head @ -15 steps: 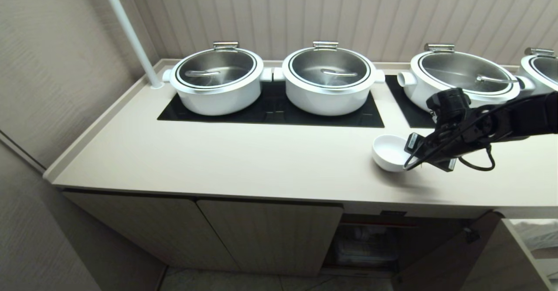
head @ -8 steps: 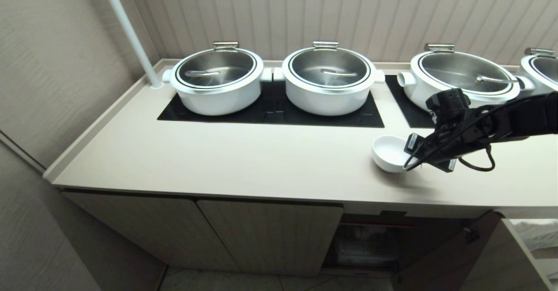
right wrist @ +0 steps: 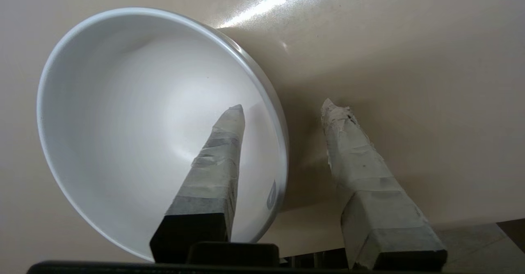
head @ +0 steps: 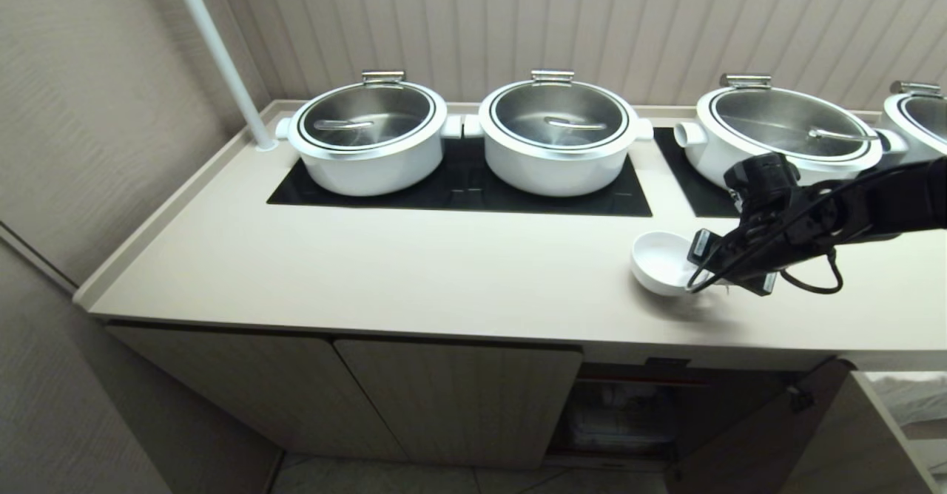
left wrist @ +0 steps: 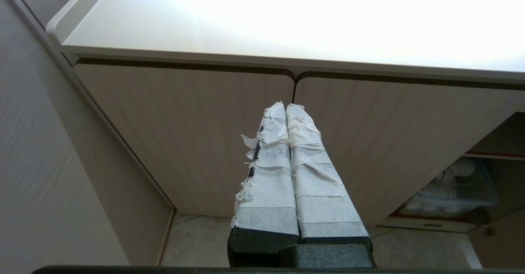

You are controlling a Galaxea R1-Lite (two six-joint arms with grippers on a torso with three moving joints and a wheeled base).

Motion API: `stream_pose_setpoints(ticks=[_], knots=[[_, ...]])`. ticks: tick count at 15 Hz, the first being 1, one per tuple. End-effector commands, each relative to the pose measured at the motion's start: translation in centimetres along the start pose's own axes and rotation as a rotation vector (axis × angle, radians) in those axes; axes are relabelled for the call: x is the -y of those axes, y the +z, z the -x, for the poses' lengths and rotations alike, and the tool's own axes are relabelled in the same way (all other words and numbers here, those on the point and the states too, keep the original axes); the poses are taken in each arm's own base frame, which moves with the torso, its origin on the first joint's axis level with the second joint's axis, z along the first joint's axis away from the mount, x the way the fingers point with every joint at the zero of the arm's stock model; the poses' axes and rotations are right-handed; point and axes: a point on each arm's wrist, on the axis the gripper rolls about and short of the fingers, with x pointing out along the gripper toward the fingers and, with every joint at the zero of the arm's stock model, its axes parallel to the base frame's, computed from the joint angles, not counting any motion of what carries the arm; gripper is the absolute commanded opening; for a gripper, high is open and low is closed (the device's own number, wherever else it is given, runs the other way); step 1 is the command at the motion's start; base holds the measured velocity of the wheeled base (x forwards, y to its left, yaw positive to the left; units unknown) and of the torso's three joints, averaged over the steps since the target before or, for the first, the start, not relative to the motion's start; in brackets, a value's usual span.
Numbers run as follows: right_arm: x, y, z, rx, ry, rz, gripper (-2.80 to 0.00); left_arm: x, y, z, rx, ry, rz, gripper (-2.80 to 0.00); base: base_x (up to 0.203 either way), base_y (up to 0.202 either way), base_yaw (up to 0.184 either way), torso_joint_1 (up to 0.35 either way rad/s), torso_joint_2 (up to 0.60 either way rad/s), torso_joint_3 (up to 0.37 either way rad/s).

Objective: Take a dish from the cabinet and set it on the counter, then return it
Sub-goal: Place it on the table

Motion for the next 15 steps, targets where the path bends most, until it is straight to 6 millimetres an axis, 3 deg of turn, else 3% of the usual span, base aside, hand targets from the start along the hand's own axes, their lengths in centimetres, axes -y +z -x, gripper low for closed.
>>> stream_pose_setpoints(ticks=[1, 15], knots=[[0.0, 0.0, 0.2, 0.001, 0.0, -0.003, 0.0, 0.0, 0.0, 0.0, 0.0, 0.001, 0.001, -2.8, 0.0, 0.0, 0.0, 0.0, 0.0, 0.0], [0.1, 0.0, 1.8, 0.03, 0.009, 0.025, 0.0, 0.0, 0.0, 0.0, 0.002, 0.001, 0.001, -2.8, 0.0, 0.0, 0.0, 0.0, 0.0, 0.0]])
